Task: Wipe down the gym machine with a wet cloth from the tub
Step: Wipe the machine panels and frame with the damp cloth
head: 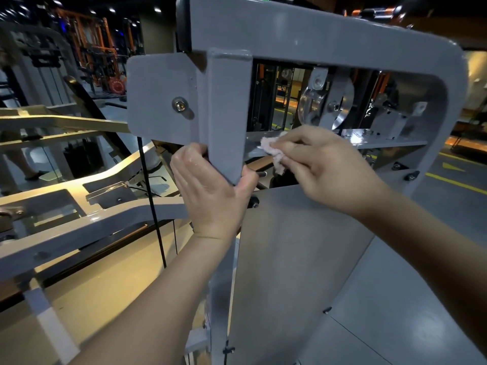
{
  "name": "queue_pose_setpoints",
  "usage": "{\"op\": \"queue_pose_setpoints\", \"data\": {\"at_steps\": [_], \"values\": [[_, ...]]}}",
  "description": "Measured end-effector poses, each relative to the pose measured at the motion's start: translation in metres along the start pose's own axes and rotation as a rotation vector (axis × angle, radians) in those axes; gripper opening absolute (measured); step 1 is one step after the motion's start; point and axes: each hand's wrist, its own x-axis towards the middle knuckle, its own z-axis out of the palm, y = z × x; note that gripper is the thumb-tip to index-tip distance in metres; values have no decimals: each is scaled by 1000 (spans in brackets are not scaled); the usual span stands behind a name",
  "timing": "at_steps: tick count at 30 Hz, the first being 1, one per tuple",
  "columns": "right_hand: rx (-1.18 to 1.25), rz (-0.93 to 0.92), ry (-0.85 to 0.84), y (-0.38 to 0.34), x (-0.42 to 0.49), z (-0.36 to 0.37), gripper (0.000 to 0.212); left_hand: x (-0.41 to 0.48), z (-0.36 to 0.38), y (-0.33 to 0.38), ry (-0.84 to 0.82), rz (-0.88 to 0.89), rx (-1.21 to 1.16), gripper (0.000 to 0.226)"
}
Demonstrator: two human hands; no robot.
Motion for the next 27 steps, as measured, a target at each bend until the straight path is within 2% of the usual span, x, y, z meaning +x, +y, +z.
{"op": "queue_pose_setpoints", "data": {"at_steps": [4,9,14,17,19,21,24,27], "values": [[33,5,-11,2,-6,-7,25,-1,-1,-1,-20,-8,1,63],[123,32,-120,-5,21,-15,27,0,-1,-2,-13,20,-6,63],[126,34,58,-7,7,-3,24,0,-1,-1,-7,22,2,63],[221,82,92,-13,12,-1,27,1,-1,-1,-4,23,-3,62],[175,95,53,-19,20,-1,26,0,0,-2,-9,26,2,63],[61,85,-64,-21,30,-2,28,0,1,-3,-13,28,5,63],[47,71,-225,-14,42,-7,33,0,2,-3,-5,37,15,64],[67,-6,-184,-3,30,-8,29,-2,2,-3,7,30,33,64]]}}
